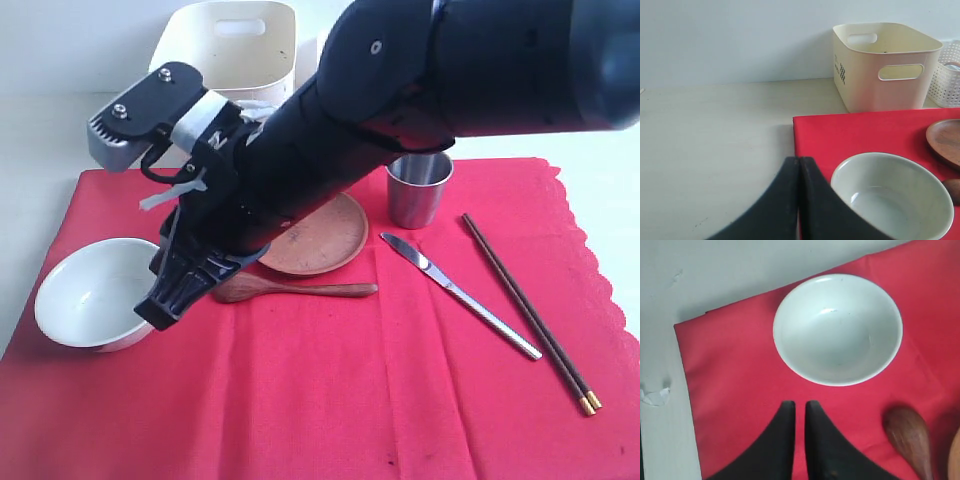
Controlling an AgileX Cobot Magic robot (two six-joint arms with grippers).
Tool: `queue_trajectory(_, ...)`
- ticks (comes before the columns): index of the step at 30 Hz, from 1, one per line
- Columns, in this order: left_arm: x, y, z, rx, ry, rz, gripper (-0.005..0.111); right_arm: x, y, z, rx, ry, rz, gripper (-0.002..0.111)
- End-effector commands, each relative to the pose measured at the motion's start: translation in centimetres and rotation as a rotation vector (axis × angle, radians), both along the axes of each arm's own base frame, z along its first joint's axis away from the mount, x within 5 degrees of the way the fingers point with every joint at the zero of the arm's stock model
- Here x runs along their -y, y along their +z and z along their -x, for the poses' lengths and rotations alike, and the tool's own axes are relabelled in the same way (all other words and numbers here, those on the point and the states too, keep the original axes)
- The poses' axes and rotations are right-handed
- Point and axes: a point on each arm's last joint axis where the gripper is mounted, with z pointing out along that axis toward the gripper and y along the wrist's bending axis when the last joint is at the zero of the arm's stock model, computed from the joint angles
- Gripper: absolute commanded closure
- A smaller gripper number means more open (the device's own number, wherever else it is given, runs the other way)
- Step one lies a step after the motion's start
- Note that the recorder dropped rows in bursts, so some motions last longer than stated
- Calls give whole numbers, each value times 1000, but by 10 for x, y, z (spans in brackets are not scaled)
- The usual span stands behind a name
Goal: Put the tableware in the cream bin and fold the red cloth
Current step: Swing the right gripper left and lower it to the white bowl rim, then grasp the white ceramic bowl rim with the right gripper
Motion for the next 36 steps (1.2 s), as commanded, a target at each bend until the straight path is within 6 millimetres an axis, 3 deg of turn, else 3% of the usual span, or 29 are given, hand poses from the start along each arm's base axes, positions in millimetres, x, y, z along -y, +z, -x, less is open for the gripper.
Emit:
queue_trajectory(1,0,1,0,8,1,13,106,-5,-19,-3,-10,-21,33,84)
queue_trajectory(7,0,1,0,8,1,13,106,-17,-37,-25,62,-186,-10,55)
queue_trajectory(13,0,1,0,8,1,13,106,-44,-47,-39,39,-165,-8,38)
queue_trajectory(18,0,1,0,8,1,13,106,-67,-64,-56,21,-185,12,37)
queue_trajectory(23,0,1,0,8,1,13,106,-72,-80,-76,-16,-229,105,37)
queue_trajectory(28,0,1,0,8,1,13,106,-77,-98,-78,-51,-209,188,39)
queue_trajectory(32,0,1,0,8,1,13,106,-80,-103,-74,-50,-166,206,47)
queue_trajectory(36,0,1,0,8,1,13,106,-81,-103,-75,-37,-168,196,66)
